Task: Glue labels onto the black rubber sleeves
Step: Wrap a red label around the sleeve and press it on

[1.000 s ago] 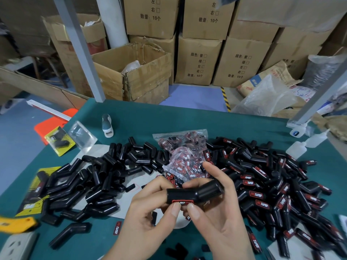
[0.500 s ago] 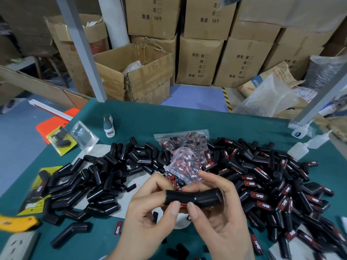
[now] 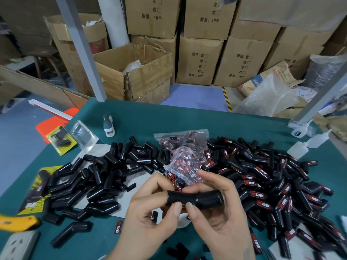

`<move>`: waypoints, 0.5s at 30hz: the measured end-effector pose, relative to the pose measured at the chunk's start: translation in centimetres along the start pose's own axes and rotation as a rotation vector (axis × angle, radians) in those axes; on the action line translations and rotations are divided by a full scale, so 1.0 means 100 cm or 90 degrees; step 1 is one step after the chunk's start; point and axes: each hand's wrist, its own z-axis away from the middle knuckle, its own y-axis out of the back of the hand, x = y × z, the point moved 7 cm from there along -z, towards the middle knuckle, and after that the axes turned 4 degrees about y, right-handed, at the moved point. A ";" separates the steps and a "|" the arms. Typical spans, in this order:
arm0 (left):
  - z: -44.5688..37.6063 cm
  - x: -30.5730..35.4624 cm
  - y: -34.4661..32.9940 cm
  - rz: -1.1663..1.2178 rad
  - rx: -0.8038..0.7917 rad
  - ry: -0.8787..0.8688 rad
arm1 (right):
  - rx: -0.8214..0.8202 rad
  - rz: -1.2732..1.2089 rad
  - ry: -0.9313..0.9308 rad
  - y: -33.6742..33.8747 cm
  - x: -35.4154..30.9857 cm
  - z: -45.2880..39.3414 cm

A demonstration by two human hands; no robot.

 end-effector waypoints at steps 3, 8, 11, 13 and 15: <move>-0.001 0.001 0.000 -0.008 -0.002 0.002 | 0.002 -0.009 0.001 0.000 0.000 -0.001; 0.000 0.000 0.000 0.010 -0.002 0.017 | -0.001 -0.009 0.002 0.001 0.001 -0.002; 0.001 -0.003 0.000 0.033 0.004 0.028 | 0.001 -0.005 0.002 0.002 0.000 -0.002; 0.002 -0.005 -0.001 0.045 0.009 0.039 | 0.002 0.002 0.003 0.002 0.000 -0.001; 0.001 -0.005 -0.002 0.050 0.011 0.045 | 0.003 0.013 0.008 0.003 0.000 0.000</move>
